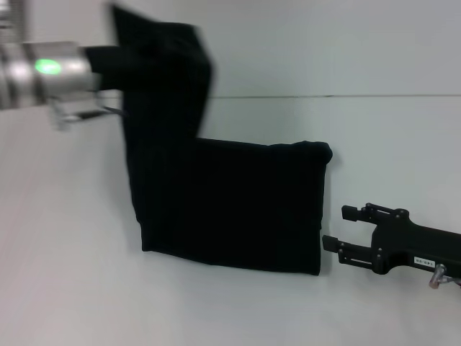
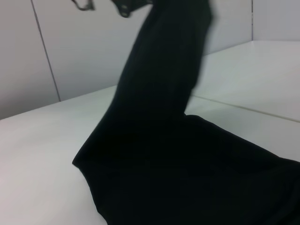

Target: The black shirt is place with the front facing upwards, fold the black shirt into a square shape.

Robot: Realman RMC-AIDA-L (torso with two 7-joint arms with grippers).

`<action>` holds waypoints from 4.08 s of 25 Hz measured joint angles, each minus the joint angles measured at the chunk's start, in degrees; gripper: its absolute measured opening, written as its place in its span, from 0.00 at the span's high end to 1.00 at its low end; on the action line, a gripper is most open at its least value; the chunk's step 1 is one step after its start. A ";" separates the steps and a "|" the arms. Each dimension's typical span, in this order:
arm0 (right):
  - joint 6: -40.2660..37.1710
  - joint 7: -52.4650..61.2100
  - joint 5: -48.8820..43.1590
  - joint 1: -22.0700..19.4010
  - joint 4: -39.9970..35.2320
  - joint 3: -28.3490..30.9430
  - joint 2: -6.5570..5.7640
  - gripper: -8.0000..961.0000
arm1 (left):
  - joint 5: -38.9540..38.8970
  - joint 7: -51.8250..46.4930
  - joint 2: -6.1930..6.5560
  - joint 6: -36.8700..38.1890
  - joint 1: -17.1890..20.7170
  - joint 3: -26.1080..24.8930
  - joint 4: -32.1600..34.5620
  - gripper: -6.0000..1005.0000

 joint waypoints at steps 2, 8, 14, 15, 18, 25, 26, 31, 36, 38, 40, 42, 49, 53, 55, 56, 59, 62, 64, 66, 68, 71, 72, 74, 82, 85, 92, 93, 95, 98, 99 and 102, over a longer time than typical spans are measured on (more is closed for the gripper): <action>-0.54 0.01 0.00 -0.25 0.00 0.43 0.00 0.19 | 0.04 0.50 -2.79 -0.51 -1.11 2.64 0.10 0.96; -0.82 0.02 0.00 -0.47 0.47 0.95 0.24 0.19 | -0.64 4.18 -10.68 -2.94 1.78 9.91 -4.66 0.96; 0.23 0.03 0.00 0.14 2.05 1.77 0.54 0.19 | -3.09 11.94 -10.74 -5.89 3.82 10.58 -17.19 0.96; 0.46 0.03 0.10 0.26 2.11 1.96 0.56 0.19 | -3.11 12.23 -10.78 -5.83 4.02 10.60 -17.14 0.95; 0.69 0.02 0.78 0.37 2.18 2.75 0.60 0.20 | -3.12 12.70 -10.67 -4.72 4.17 10.68 -17.07 0.93; 0.69 -0.24 2.30 -1.95 1.47 7.16 0.16 0.21 | -3.12 14.79 -10.85 -2.79 3.88 10.86 -17.06 0.87; 0.65 -0.35 2.30 -2.44 1.36 8.52 0.03 0.21 | -3.12 14.85 -10.88 -2.65 3.90 10.88 -17.25 0.86; 0.60 -0.49 2.30 -4.10 1.08 14.77 -0.69 0.22 | -3.13 15.82 -10.93 -0.28 4.57 10.72 -17.77 0.82; 0.82 -0.12 2.30 -4.66 0.88 22.28 -0.63 0.22 | -3.63 16.40 -10.59 4.16 4.95 10.59 -16.57 0.67; 0.63 1.11 2.30 -4.56 1.15 25.13 -0.42 0.22 | -3.94 17.51 -10.46 7.06 5.38 10.59 -14.18 0.58; 0.36 4.10 2.30 -4.27 1.29 27.30 -0.25 0.23 | -4.53 20.12 -10.40 11.71 6.28 10.51 -10.42 0.54; 0.22 8.44 2.28 -3.93 1.31 28.09 -0.18 0.23 | -5.12 23.88 -10.30 16.22 6.97 10.50 -7.88 0.50; -2.19 26.63 1.83 -2.34 2.68 25.06 -0.67 0.24 | -5.24 42.97 -8.52 14.27 11.70 10.80 -1.77 0.35; -2.46 40.42 1.76 -1.03 2.96 20.92 -1.11 0.24 | -5.64 50.00 -8.81 6.33 15.36 10.47 2.06 0.20; -2.23 47.83 1.76 -0.22 3.08 18.42 -1.88 0.25 | -6.14 53.13 -8.87 5.20 16.49 10.48 2.89 0.13; -1.96 51.25 1.75 0.16 3.32 17.33 -2.32 0.25 | -6.50 55.04 -8.78 5.77 16.93 10.46 2.97 0.11; -1.48 58.13 1.75 1.44 4.79 14.35 -3.71 0.25 | -7.44 61.99 -8.54 9.83 18.02 10.45 3.06 0.05; -0.71 61.69 1.74 2.80 6.32 12.15 -4.26 0.26 | -7.60 67.74 -8.51 13.19 18.94 10.64 3.28 0.04; -0.29 62.63 1.70 3.64 6.99 10.74 -4.19 0.26 | -7.55 69.22 -8.52 13.40 19.38 10.67 3.37 0.04; -0.06 63.01 1.67 4.17 7.22 9.45 -4.01 0.26 | -7.54 69.51 -8.51 13.12 19.75 10.58 3.40 0.04; 0.38 63.48 1.66 4.46 7.26 8.24 -3.87 0.26 | -7.61 69.53 -8.44 13.03 19.99 10.52 3.41 0.04; 1.43 64.15 1.67 4.55 7.33 7.41 -3.80 0.27 | -7.65 69.35 -8.36 13.03 20.07 10.48 3.43 0.04; 1.67 64.34 1.66 4.55 7.34 7.32 -3.80 0.27 | -7.65 69.30 -8.33 13.02 20.08 10.48 3.44 0.04; 1.91 64.64 1.67 4.52 7.35 7.28 -3.85 0.27 | -7.65 69.28 -8.32 12.99 20.09 10.47 3.45 0.04; 1.49 66.17 1.67 3.96 7.35 7.21 -4.44 0.28 | -7.63 69.29 -8.32 12.98 20.11 10.45 3.45 0.04; 1.22 66.33 1.67 4.00 7.75 6.89 -4.49 0.29 | -7.56 69.29 -8.32 12.97 20.13 10.45 3.41 0.04; 1.55 66.38 1.69 4.45 8.75 5.65 -4.39 0.30 | -7.46 69.38 -8.33 12.99 20.30 10.45 3.14 0.04; 1.55 66.38 1.71 4.51 8.75 5.65 -4.39 0.30 | -7.53 69.43 -8.33 13.00 20.30 10.45 3.11 0.04; 1.58 66.38 1.73 4.65 8.75 5.57 -4.37 0.30 | -7.59 69.50 -8.34 13.02 20.30 10.45 3.06 0.04; 2.26 66.38 1.70 5.04 8.71 4.41 -4.36 0.30 | -7.61 69.62 -8.40 13.03 20.30 10.45 3.03 0.04; 2.67 66.35 1.70 5.19 8.55 3.66 -4.37 0.31 | -7.61 69.65 -8.41 13.04 20.31 10.45 3.02 0.04; 4.05 65.65 1.68 5.46 8.21 2.16 -4.30 0.31 | -7.61 69.68 -8.41 13.01 20.35 10.45 3.00 0.04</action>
